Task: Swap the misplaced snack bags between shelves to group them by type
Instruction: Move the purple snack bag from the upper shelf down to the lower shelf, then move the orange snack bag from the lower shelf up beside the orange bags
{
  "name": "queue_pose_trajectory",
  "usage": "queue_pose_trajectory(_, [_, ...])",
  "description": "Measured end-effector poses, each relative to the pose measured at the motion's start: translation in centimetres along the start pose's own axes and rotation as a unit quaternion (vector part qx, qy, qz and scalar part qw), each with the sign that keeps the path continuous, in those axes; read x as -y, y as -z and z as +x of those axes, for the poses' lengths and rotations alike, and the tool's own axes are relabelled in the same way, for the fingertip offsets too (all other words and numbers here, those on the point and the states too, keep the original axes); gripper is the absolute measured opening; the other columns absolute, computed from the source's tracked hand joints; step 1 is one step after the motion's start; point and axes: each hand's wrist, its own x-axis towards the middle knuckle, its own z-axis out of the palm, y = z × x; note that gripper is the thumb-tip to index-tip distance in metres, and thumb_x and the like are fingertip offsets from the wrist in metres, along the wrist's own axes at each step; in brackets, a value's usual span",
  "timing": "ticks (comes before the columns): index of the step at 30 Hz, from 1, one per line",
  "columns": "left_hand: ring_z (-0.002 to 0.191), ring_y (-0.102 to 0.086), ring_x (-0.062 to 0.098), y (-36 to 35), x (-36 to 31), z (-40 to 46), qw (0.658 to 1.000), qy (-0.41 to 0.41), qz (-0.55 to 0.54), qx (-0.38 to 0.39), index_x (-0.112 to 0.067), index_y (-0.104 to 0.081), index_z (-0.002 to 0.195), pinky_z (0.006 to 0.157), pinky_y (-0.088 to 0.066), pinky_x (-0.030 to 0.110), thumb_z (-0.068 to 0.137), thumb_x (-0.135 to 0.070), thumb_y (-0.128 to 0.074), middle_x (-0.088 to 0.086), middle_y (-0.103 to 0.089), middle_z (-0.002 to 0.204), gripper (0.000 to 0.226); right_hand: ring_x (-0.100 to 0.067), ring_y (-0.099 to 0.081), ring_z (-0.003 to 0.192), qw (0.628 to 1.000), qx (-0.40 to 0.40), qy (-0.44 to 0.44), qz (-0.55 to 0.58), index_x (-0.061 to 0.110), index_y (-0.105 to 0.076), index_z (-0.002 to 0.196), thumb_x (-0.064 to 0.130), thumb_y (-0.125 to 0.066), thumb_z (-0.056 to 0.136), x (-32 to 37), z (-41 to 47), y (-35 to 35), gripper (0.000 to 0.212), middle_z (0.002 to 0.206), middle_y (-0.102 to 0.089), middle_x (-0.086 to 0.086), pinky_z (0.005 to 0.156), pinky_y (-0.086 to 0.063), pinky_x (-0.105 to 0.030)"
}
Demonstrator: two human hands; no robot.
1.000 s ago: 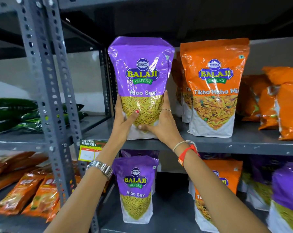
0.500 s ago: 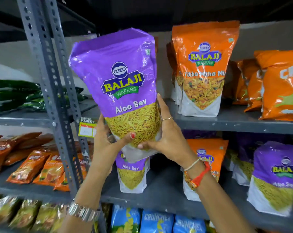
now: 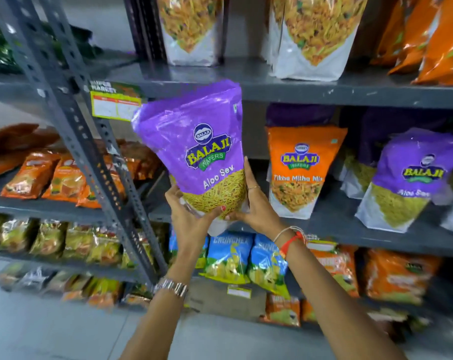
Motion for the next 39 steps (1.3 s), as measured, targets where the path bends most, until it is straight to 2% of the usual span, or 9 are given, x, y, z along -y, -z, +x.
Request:
queue_pose_trajectory(3, [0.103, -0.058, 0.004, -1.3, 2.4, -0.6, 0.999, 0.037, 0.028, -0.004, -0.028, -0.031, 0.113, 0.090, -0.051, 0.029, 0.050, -0.010, -0.089, -0.005, -0.051, 0.114, 0.088, -0.016, -0.037, 0.139, 0.999, -0.018, -0.025, -0.013, 0.051, 0.000, 0.141, 0.021, -0.085, 0.059, -2.2, -0.5, -0.1, 0.122, 0.151, -0.036, -0.001, 0.114, -0.034, -0.035])
queue_pose_trajectory(7, [0.116, -0.055, 0.024, -3.2, 4.9, -0.9, 0.995, 0.064, 0.075, -0.008, -0.027, -0.030, 0.121, 0.097, -0.048, 0.049, 0.053, -0.019, -0.089, 0.001, -0.051, 0.126, 0.090, -0.009, -0.037, 0.134, 0.997, -0.013, -0.079, -0.017, 0.039, 0.000, 0.146, 0.011, -0.084, 0.063, -4.6, -0.8, 0.4, 0.122, 0.146, -0.037, 0.007, 0.111, -0.034, -0.028])
queue_pose_trajectory(15, [0.118, -0.054, 0.036, -7.2, 7.4, 1.8, 0.987, 0.088, 0.137, 0.000, -0.011, -0.024, 0.128, 0.095, -0.045, 0.041, 0.059, -0.017, -0.085, 0.016, -0.052, 0.133, 0.092, -0.022, -0.041, 0.136, 0.989, -0.019, -0.139, -0.047, 0.024, 0.007, 0.151, 0.003, -0.079, 0.067, -8.7, 2.6, 0.9, 0.122, 0.147, -0.044, -0.009, 0.109, -0.040, -0.045])
queue_pose_trajectory(24, [0.130, -0.044, 0.029, -9.2, 9.2, 2.9, 0.988, 0.080, 0.133, 0.002, -0.010, -0.025, 0.130, 0.097, -0.036, 0.027, 0.067, -0.016, -0.080, 0.012, -0.041, 0.145, 0.084, -0.011, -0.026, 0.140, 0.985, -0.041, -0.163, -0.034, 0.026, 0.003, 0.151, -0.004, -0.068, 0.079, -12.3, 3.8, 0.1, 0.106, 0.157, -0.028, -0.003, 0.111, -0.029, -0.026])
queue_pose_trajectory(26, [0.135, -0.038, 0.025, -9.4, 9.5, 3.1, 0.992, 0.070, 0.100, 0.005, -0.013, -0.024, 0.132, 0.105, -0.036, 0.031, 0.068, -0.015, -0.079, 0.009, -0.038, 0.146, 0.084, -0.007, -0.024, 0.139, 0.986, -0.069, -0.150, -0.030, 0.021, -0.005, 0.151, -0.004, -0.065, 0.082, -12.3, 3.3, -0.4, 0.095, 0.157, -0.026, 0.000, 0.111, -0.027, -0.022])
queue_pose_trajectory(29, [0.135, -0.034, 0.024, -9.7, 9.4, 2.4, 0.997, 0.042, 0.062, -0.034, -0.010, -0.028, 0.135, 0.112, -0.033, 0.046, 0.071, -0.011, -0.077, 0.010, -0.035, 0.142, 0.080, -0.015, -0.035, 0.140, 0.979, -0.154, -0.136, -0.014, 0.021, -0.025, 0.148, -0.001, -0.065, 0.083, -12.8, 1.2, -0.9, 0.079, 0.149, -0.035, 0.007, 0.113, -0.036, -0.034])
queue_pose_trajectory(32, [0.123, -0.035, 0.026, -10.6, 9.1, 0.5, 0.978, -0.110, 0.159, -0.077, -0.015, -0.039, 0.123, 0.108, -0.034, 0.035, 0.077, -0.017, -0.072, 0.006, -0.037, 0.130, 0.056, -0.014, -0.057, 0.116, 0.938, -0.318, -0.138, 0.027, 0.011, -0.050, 0.132, 0.001, -0.065, 0.083, -12.8, -1.3, 0.0, 0.052, 0.131, -0.058, -0.008, 0.101, -0.049, -0.044])
queue_pose_trajectory(35, [0.108, -0.043, 0.017, -12.9, 8.3, -0.3, 0.973, -0.171, 0.148, 0.055, -0.018, -0.045, 0.115, 0.097, -0.038, 0.028, 0.084, -0.015, -0.062, 0.004, -0.045, 0.113, 0.036, -0.006, -0.056, 0.109, 0.888, -0.434, -0.140, 0.051, 0.012, -0.049, 0.126, 0.001, -0.071, 0.076, -13.3, -2.0, 3.0, 0.056, 0.122, -0.054, -0.012, 0.096, -0.051, -0.047])
queue_pose_trajectory(39, [0.127, -0.034, -0.006, -16.7, 8.0, 0.6, 0.967, 0.016, 0.022, 0.253, -0.024, -0.028, 0.137, 0.106, -0.032, 0.015, 0.084, -0.019, -0.064, -0.016, -0.033, 0.136, 0.064, -0.024, -0.040, 0.129, 0.897, -0.411, -0.157, -0.029, 0.019, -0.036, 0.135, 0.025, -0.086, 0.059, -15.0, -1.0, 8.0, 0.091, 0.130, -0.039, -0.005, 0.106, -0.040, -0.041])
